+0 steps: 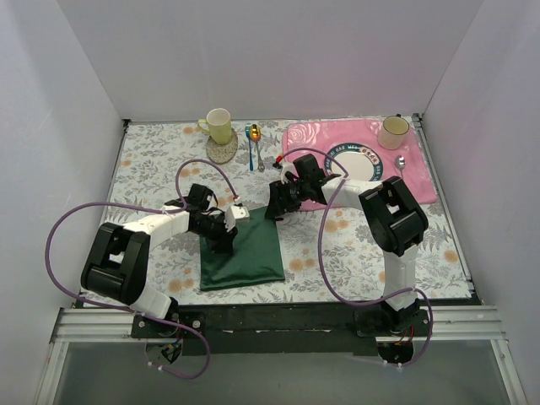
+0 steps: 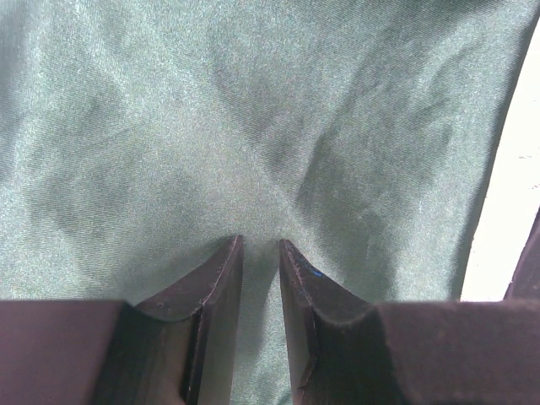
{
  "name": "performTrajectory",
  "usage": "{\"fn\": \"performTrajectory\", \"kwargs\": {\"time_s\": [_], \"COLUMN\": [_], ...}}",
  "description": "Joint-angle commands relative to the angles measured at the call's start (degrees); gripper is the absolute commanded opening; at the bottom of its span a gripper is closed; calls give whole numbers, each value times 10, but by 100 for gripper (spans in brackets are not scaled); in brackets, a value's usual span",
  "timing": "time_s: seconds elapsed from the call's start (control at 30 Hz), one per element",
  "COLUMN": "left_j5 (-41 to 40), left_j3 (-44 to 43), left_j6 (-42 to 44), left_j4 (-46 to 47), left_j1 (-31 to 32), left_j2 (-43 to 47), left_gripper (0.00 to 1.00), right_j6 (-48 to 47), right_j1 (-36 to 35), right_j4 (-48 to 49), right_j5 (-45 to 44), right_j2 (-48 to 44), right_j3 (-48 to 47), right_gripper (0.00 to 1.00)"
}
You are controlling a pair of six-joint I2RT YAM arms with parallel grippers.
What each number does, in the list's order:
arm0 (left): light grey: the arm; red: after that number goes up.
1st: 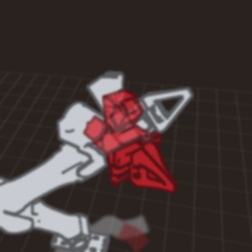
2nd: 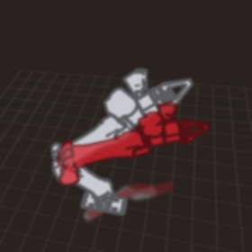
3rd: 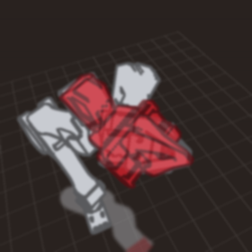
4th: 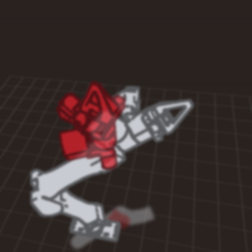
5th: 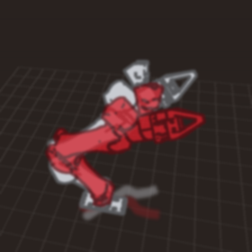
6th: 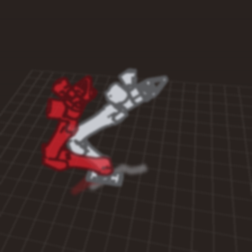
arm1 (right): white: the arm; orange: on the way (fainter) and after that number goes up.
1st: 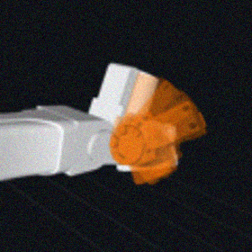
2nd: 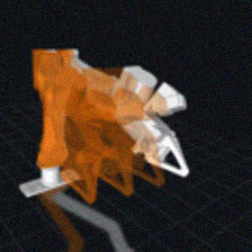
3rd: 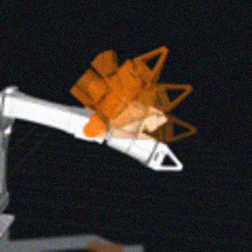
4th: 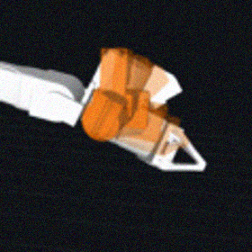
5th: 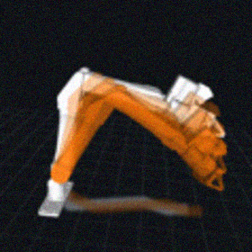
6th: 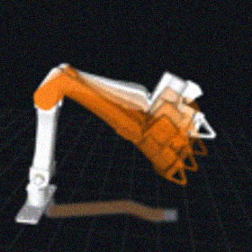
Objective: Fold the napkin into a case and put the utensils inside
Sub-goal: Pick up the lower triangle-folded napkin from the center of the board.
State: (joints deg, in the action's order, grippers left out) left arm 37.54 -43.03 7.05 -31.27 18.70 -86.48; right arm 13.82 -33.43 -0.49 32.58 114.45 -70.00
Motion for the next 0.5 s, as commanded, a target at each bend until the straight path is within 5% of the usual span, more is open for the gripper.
{"fn": "performTrajectory", "kwargs": {"time_s": [0.0,0.2,0.47], "left_j5": [29,54,-23], "left_j3": [-27,-110,-109], "left_j6": [-13,-62,-164], "left_j4": [-32,-57,15], "left_j1": [-29,-131,-207], "left_j2": [35,24,-2], "left_gripper": [25,40,44], "right_j6": [17,28,36], "right_j1": [5,26,33], "right_j4": [16,10,6], "right_j5": [40,72,82], "right_j2": [-3,-15,2], "right_j3": [-8,-1,-15], "right_gripper": [61,60,59]}}
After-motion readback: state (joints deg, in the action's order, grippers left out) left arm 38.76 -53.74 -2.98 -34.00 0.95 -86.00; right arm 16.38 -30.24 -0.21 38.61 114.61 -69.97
